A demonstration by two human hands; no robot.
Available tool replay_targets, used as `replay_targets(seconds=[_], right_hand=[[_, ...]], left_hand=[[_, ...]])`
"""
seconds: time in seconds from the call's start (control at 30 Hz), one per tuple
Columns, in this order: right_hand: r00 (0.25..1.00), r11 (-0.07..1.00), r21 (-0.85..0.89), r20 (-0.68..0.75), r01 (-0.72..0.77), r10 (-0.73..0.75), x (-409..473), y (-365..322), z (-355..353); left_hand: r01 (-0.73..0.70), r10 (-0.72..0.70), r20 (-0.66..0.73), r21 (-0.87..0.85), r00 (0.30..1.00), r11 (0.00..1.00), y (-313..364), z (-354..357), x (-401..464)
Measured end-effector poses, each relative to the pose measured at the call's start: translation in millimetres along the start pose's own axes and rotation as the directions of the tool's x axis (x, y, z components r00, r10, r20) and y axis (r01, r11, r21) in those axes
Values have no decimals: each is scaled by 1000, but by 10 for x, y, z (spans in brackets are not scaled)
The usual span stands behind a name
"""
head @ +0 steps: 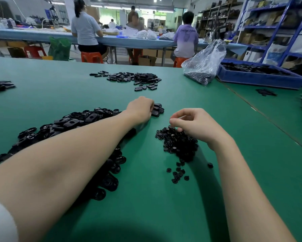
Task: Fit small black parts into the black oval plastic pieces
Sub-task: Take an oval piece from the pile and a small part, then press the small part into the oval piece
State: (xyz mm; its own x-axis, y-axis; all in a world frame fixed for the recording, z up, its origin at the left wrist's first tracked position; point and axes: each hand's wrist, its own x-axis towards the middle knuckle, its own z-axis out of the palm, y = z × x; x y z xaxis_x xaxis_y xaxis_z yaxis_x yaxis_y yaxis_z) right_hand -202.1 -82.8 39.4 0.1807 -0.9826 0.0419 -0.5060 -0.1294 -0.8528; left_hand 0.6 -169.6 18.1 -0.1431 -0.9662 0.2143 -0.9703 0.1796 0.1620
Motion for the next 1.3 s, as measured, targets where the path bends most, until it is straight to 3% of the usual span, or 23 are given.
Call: replay_targets(seconds=[0.43,0.63,0.8,1.13,1.3], right_hand=[[999,996,-90,34,18,-15,8,-33,86],[999,956,-293,49,19,-5,9,-95,235],[1000,910,-414,2,13,-14,38,-48,327],[987,848,-529,-139,-5,-82,62,6,431],[977,771,-637,-159,9,-143,46,14,560]], left_hand=[[48,-67,-59,-280,996,959,11,-271,-690],[141,-142,0,-96,990,985,-36,-267,-1069],[124,-124,8,22,992,992,-68,-163,-1164],[140,-160,-110,-166,981,976,-153,-165,-1238],[54,-152,-209,-412,966,910,-99,-194,-1204]])
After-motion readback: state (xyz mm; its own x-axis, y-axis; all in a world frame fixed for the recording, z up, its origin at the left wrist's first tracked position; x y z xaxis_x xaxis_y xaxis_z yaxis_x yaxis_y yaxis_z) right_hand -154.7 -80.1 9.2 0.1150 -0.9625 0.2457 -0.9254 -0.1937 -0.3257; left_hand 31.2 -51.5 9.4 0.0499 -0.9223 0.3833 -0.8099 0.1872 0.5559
